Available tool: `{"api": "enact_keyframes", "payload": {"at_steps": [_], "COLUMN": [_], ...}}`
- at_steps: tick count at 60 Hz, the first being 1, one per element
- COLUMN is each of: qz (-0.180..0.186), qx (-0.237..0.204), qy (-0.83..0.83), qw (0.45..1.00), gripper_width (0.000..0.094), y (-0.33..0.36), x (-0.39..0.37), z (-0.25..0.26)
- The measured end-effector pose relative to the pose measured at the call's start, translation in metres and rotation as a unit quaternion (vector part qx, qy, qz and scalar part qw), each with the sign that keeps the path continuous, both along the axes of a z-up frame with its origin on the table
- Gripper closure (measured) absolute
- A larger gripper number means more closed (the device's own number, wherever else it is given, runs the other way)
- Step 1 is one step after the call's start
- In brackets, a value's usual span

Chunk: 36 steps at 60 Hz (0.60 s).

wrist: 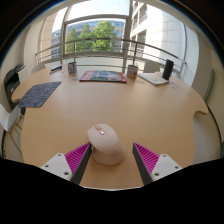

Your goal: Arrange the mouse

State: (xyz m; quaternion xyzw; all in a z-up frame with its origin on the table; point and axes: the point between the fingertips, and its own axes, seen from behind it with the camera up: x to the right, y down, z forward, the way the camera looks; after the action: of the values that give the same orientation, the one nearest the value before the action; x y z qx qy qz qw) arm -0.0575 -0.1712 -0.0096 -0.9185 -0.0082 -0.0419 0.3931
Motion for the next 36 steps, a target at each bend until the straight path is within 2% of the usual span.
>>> {"api": "enact_keyframes", "payload": {"at_steps": [11,16,20,29,36], "qz": [-0.004,-0.002,0.004,-0.013,-0.029], "qx": [0.005,0.008,0.012,0.017,-0.002], "qy": [0.006,0.012,0.021,0.029,0.001], "qw": [1.0,1.0,1.0,0.999,1.0], "gripper_width": [0.0112,0.0233,0.0385,0.0455,0.0509], "y": [0.036,0.048,0.055,0.059,0.057], "x": [0.003,0.0,-0.004,-0.005,0.001], "z": [-0.004,-0.007,-0.007,-0.008,-0.004]}}
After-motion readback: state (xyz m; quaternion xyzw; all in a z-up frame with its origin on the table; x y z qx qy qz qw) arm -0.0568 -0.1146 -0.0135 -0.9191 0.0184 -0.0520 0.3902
